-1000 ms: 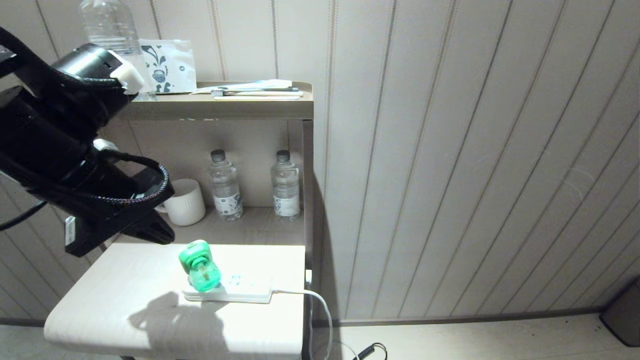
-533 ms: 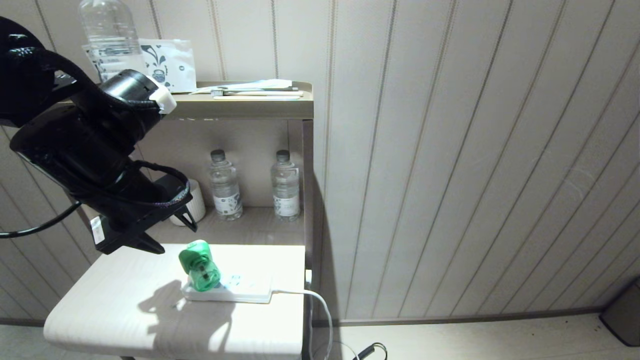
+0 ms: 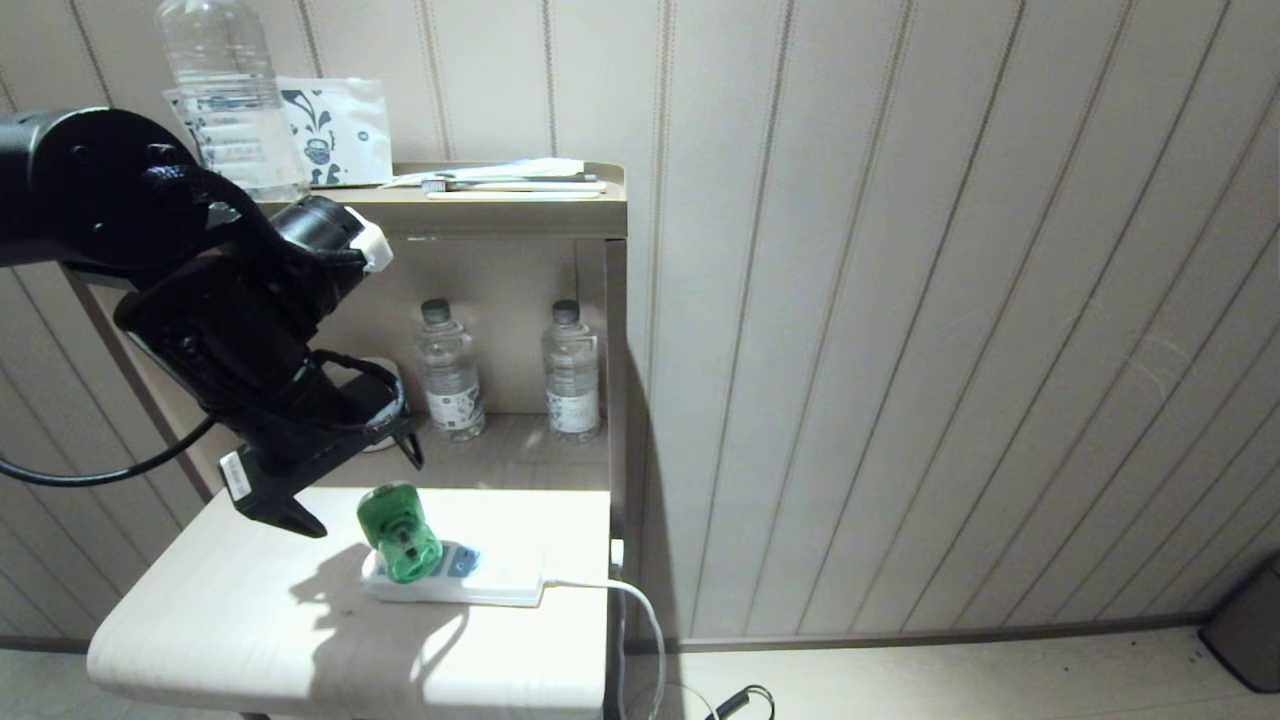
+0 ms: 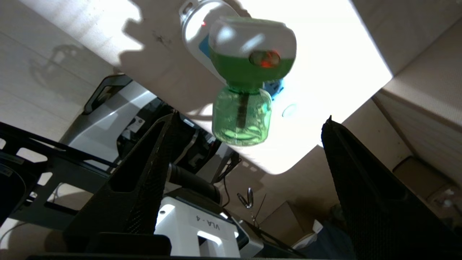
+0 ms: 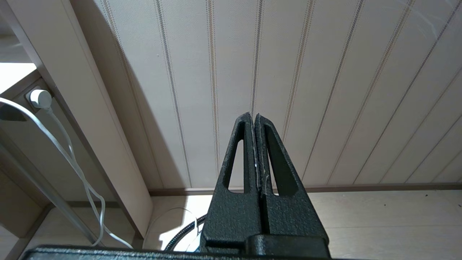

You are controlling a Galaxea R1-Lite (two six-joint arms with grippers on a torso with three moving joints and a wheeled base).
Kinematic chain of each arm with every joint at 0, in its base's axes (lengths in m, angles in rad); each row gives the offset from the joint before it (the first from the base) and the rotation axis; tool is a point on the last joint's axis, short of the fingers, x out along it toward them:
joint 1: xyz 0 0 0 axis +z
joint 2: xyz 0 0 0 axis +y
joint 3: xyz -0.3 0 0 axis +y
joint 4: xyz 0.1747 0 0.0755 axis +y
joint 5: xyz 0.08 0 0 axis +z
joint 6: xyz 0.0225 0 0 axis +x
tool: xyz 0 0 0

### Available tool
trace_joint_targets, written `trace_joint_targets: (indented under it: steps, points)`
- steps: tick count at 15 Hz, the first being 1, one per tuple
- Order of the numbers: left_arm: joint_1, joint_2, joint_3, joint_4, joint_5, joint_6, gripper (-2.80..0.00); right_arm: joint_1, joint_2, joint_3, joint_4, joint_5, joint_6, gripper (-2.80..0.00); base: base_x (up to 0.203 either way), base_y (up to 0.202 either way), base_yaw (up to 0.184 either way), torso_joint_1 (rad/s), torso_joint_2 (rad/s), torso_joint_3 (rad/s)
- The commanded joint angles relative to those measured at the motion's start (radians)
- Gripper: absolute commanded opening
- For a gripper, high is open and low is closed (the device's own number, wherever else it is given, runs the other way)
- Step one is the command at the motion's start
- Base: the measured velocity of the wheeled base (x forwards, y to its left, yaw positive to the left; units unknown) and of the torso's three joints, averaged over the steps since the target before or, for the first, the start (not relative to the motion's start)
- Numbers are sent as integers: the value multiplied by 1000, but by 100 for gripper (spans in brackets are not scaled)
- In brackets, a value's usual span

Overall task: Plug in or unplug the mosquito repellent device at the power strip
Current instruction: Hold the socket with your right hand and unplug it with your left hand

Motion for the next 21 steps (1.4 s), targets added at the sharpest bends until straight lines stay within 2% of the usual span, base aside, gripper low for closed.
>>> trace_joint_targets:
  steps: [1,15,21]
  points:
    - [29,9,17,-7,-1,-6,0,0,-1,0,0,0,0,-280,0,0,0,0,0,0]
    - [39,158,14,-87,5,-5,0,0,0,0,0,0,0,-280,0,0,0,0,0,0]
    - [49,177,13,-88,19,4,0,0,0,0,0,0,0,-280,0,0,0,0,0,0]
